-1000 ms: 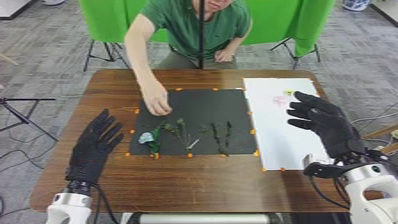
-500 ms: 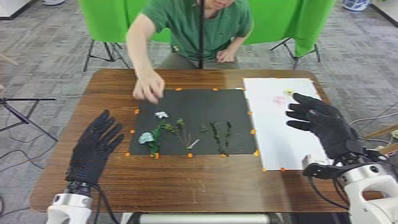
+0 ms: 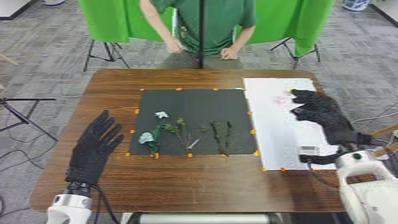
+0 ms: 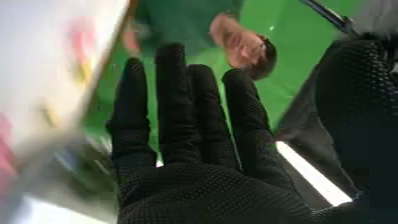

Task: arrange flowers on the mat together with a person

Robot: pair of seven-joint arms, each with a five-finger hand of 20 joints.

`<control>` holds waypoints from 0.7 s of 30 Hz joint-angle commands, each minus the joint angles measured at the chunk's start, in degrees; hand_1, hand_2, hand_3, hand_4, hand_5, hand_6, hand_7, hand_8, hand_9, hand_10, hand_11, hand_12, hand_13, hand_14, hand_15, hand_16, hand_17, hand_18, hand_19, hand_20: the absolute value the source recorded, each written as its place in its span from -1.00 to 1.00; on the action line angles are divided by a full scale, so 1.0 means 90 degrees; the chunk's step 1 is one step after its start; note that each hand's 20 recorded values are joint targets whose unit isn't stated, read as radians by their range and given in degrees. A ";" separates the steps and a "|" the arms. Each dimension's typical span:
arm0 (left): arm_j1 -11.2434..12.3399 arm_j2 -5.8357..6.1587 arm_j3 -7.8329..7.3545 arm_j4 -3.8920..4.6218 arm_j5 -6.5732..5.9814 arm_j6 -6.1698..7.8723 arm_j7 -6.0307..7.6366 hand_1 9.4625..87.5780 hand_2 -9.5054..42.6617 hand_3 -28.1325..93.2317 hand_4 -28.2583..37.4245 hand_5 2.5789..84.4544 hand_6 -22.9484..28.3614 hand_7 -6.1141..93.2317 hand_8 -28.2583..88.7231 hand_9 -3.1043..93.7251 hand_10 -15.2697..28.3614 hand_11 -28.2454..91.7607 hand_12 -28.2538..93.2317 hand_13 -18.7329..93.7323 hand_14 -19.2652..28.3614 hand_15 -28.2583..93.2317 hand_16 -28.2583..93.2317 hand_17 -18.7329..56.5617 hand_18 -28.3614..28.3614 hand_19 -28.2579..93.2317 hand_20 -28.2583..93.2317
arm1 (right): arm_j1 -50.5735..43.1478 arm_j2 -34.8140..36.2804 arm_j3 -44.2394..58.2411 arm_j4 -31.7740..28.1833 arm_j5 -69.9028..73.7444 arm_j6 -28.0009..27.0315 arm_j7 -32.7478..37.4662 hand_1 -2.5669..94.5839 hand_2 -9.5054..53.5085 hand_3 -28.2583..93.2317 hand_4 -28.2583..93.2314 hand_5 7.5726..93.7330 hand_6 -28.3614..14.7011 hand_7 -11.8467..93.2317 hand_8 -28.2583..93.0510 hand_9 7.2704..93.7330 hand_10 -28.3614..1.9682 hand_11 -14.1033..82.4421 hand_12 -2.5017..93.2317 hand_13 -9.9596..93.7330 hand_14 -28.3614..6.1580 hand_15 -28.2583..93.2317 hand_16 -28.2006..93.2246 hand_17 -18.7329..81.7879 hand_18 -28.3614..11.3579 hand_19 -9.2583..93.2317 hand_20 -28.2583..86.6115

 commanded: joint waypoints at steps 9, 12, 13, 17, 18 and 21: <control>0.0123 0.0048 0.0005 0.0021 -0.0068 0.0073 0.0018 -0.49 -0.88 0.57 -0.92 -0.44 -0.02 -0.48 -0.70 -0.56 0.13 -0.23 -0.29 -0.36 0.31 -0.29 -0.43 -0.79 0.71 0.09 -0.42 | 0.1289 0.1648 0.0113 0.1140 -0.5442 -0.2211 0.1404 -0.36 -1.00 0.86 -1.00 -0.47 0.20 -0.25 -0.78 -0.45 0.35 -0.32 -0.45 -0.24 0.02 0.64 -0.26 -0.42 -0.53 0.51 0.28; 0.0110 0.0061 0.0001 0.0028 -0.0039 0.0046 0.0001 -0.48 -0.88 0.57 -0.93 -0.44 -0.02 -0.48 -0.70 -0.56 0.13 -0.23 -0.29 -0.36 0.31 -0.29 -0.43 -0.79 0.71 0.09 -0.42 | 0.1425 0.1720 -0.0083 0.1323 -0.5650 -0.2508 0.1438 -0.34 -1.00 0.86 -1.00 -0.47 0.19 -0.24 -0.78 -0.44 0.35 -0.28 -0.44 -0.19 -0.01 0.72 -0.26 -0.40 -0.54 0.55 0.31; 0.0099 0.0070 0.0005 0.0035 -0.0038 0.0042 -0.0002 -0.48 -0.88 0.57 -0.93 -0.44 -0.02 -0.48 -0.70 -0.56 0.13 -0.23 -0.29 -0.36 0.31 -0.29 -0.43 -0.79 0.71 0.09 -0.42 | 0.1447 0.1738 -0.0137 0.1363 -0.5631 -0.2514 0.1453 -0.34 -1.00 0.86 -1.00 -0.46 0.19 -0.23 -0.79 -0.42 0.35 -0.25 -0.44 -0.16 -0.01 0.75 -0.25 -0.39 -0.53 0.57 0.31; 0.0081 0.0068 0.0015 0.0051 -0.0038 0.0021 -0.0029 -0.49 -0.87 0.57 -0.93 -0.44 -0.02 -0.48 -0.70 -0.56 0.13 -0.23 -0.29 -0.36 0.31 -0.29 -0.43 -0.79 0.71 0.10 -0.42 | 0.1635 0.1755 -0.0455 0.1593 -0.5681 -0.2652 0.1511 -0.31 -1.00 0.86 -1.00 -0.46 0.18 -0.19 -0.79 -0.41 0.36 -0.21 -0.45 -0.12 0.00 0.76 -0.24 -0.37 -0.53 0.60 0.32; 0.0069 0.0069 0.0014 0.0055 -0.0034 0.0003 -0.0042 -0.49 -0.87 0.57 -0.93 -0.44 -0.02 -0.48 -0.70 -0.56 0.13 -0.23 -0.29 -0.36 0.31 -0.28 -0.43 -0.79 0.71 0.10 -0.42 | 0.1655 0.1735 -0.0493 0.1624 -0.5634 -0.2705 0.1535 -0.31 -1.00 0.86 -1.00 -0.47 0.18 -0.18 -0.79 -0.41 0.38 -0.21 -0.45 -0.12 0.00 0.77 -0.24 -0.36 -0.52 0.60 0.32; 0.0055 0.0084 0.0019 0.0058 -0.0025 0.0006 -0.0035 -0.49 -0.87 0.57 -0.92 -0.44 -0.02 -0.48 -0.70 -0.56 0.13 -0.23 -0.29 -0.36 0.31 -0.28 -0.43 -0.80 0.71 0.10 -0.42 | 0.1697 0.1714 -0.0646 0.1772 -0.5619 -0.2597 0.1496 -0.29 -1.00 0.86 -1.00 -0.46 0.19 -0.12 -0.80 -0.39 0.36 -0.16 -0.45 -0.07 0.01 0.78 -0.24 -0.35 -0.52 0.61 0.32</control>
